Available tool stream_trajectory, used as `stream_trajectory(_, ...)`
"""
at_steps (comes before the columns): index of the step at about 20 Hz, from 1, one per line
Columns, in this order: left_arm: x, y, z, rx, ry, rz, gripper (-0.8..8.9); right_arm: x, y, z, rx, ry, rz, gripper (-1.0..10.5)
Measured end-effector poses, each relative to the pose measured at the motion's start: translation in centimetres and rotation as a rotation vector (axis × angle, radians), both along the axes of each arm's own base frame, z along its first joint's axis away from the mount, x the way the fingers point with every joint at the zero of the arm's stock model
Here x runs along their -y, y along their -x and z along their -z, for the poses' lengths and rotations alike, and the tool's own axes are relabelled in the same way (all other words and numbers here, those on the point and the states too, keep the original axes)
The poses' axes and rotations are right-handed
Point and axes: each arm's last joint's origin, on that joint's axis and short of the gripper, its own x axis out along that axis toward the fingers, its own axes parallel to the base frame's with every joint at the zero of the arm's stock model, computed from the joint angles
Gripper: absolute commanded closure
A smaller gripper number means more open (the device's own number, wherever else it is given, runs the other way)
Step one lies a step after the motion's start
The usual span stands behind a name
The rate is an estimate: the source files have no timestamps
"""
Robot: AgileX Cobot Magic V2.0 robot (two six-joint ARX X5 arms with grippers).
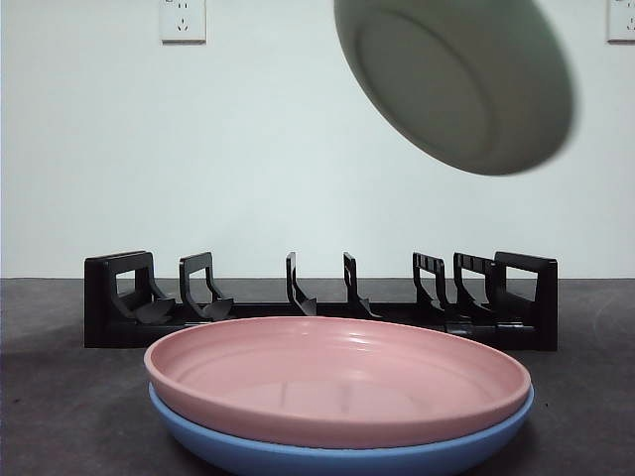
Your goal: Place the plate
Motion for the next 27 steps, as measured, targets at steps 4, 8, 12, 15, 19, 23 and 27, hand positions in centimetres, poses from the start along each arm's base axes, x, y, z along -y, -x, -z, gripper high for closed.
stream_trajectory(4, 0.0, 0.0, 0.0, 0.0, 0.0, 0.0, 4.38, -0.3, 3.8, 2.2, 0.136, 0.13, -0.066, 9.3)
stream_trajectory(8, 0.0, 0.0, 0.0, 0.0, 0.0, 0.0, 4.38, -3.0, 6.3, 5.6, 0.176, 0.267, -0.169, 9.3)
stream_trajectory(12, 0.0, 0.0, 0.0, 0.0, 0.0, 0.0, 4.38, -5.8, 7.2, 8.1, 0.144, 0.343, -0.223, 9.3)
stream_trajectory(15, 0.0, 0.0, 0.0, 0.0, 0.0, 0.0, 4.38, -7.7, 6.9, 9.8, 0.122, 0.392, -0.233, 9.3)
stream_trajectory(19, 0.0, 0.0, 0.0, 0.0, 0.0, 0.0, 4.38, -9.6, 6.3, 12.4, 0.077, 0.479, -0.233, 9.3)
stream_trajectory(23, 0.0, 0.0, 0.0, -0.001, 0.0, 0.0, 4.38, -10.9, 6.0, 13.9, 0.068, 0.494, -0.233, 9.3)
stream_trajectory(27, 0.0, 0.0, 0.0, -0.001, 0.0, 0.0, 4.39, -11.6, 5.8, 15.3, 0.048, 0.523, -0.241, 9.3)
